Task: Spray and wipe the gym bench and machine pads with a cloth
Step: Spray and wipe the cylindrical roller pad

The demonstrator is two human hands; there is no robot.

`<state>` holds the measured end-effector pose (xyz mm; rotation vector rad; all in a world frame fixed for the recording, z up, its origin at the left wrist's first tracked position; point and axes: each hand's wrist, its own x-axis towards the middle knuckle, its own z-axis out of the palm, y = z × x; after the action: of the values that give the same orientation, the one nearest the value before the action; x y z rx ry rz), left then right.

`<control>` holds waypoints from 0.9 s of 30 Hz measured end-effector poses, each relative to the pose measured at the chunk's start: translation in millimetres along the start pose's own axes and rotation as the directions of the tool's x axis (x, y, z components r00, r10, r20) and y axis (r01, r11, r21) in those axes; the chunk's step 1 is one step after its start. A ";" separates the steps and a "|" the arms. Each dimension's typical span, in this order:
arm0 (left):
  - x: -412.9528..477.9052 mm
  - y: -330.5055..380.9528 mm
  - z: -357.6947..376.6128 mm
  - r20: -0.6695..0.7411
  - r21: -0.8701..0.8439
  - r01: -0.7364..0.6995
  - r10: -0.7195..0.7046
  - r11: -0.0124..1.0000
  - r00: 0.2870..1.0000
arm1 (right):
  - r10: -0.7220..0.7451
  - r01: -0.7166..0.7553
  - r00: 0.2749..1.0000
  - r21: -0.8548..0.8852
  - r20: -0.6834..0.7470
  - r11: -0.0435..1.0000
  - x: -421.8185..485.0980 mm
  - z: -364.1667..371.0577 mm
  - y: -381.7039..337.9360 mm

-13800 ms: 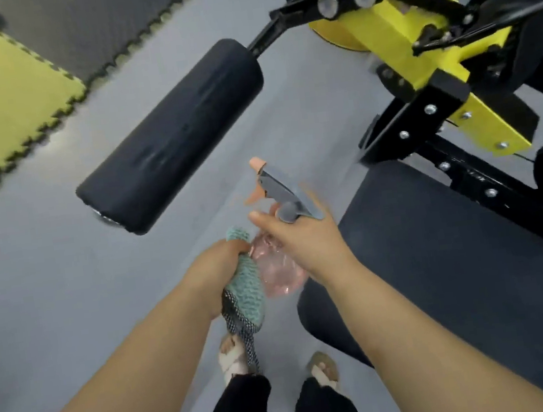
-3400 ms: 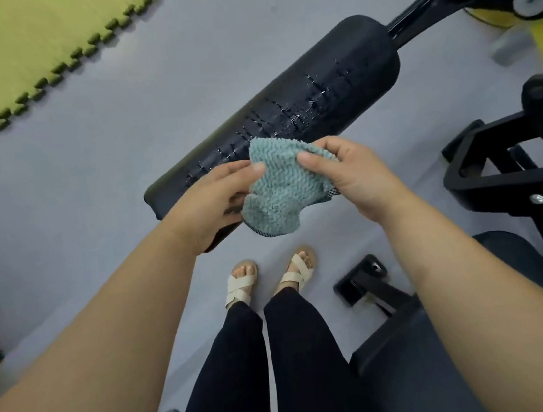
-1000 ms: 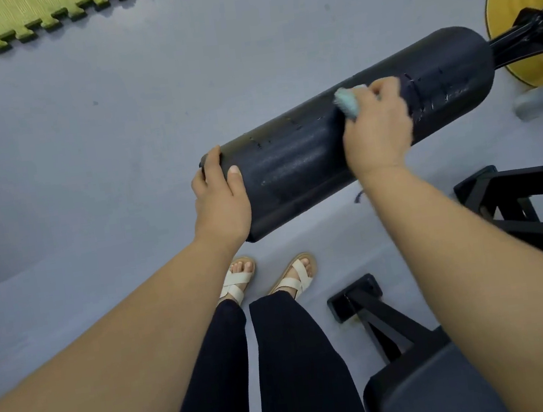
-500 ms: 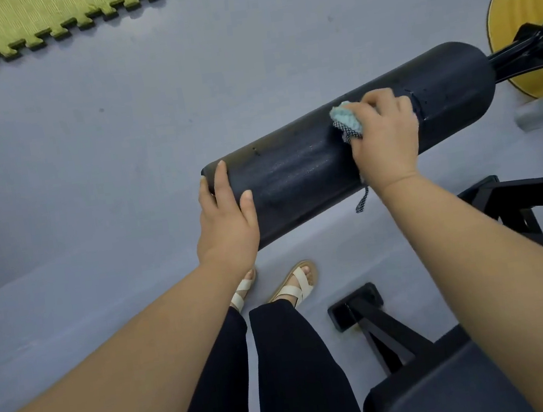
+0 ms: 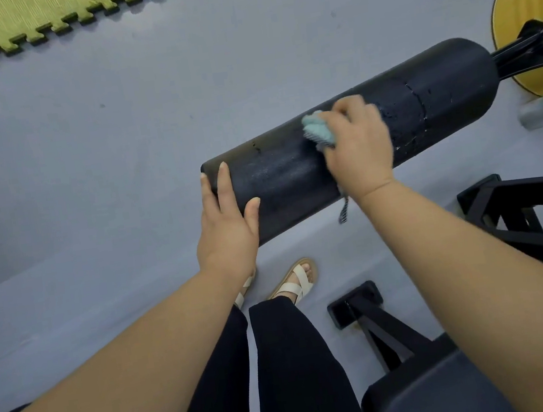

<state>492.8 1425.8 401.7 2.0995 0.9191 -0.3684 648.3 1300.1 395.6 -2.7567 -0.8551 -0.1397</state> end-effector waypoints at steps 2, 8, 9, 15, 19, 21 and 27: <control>0.0 -0.5 0.4 0.003 0.006 -0.004 0.004 1.000 1.000 | 0.111 -0.111 0.994 0.009 -0.010 0.994 -0.3 -0.7 2.6; 1.0 -1.3 1.4 -0.007 -0.010 -0.021 0.021 1.000 1.000 | 0.240 -0.241 0.970 0.033 0.048 0.970 -5.8 8.9 -39.5; 1.0 -1.3 1.3 -0.002 -0.017 -0.017 0.017 1.000 1.000 | 0.227 -0.228 0.973 0.050 0.030 0.972 -4.6 9.1 -36.5; 12.2 -5.4 -13.5 0.095 -0.242 0.080 -0.059 0.967 0.994 | 0.224 -0.225 0.974 0.040 0.027 0.973 -5.0 4.0 -12.1; 27.1 -14.9 -19.2 0.207 -0.318 0.092 -0.026 0.944 0.978 | 0.225 -0.230 0.970 0.056 0.089 0.971 -8.3 9.5 -60.1; 27.4 -16.3 -16.2 0.192 -0.353 0.086 -0.018 0.932 0.981 | 0.009 -0.023 0.991 0.102 0.134 0.995 -16.1 15.0 -100.0; 18.2 -15.6 -15.8 0.129 -0.293 0.018 0.021 0.956 0.991 | -0.170 0.164 0.973 0.053 0.154 0.985 -4.8 10.3 -66.9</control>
<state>493.5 1453.4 393.4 1.7825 0.8395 -0.3413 606.6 1353.5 398.9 -2.6838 -1.1183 0.0663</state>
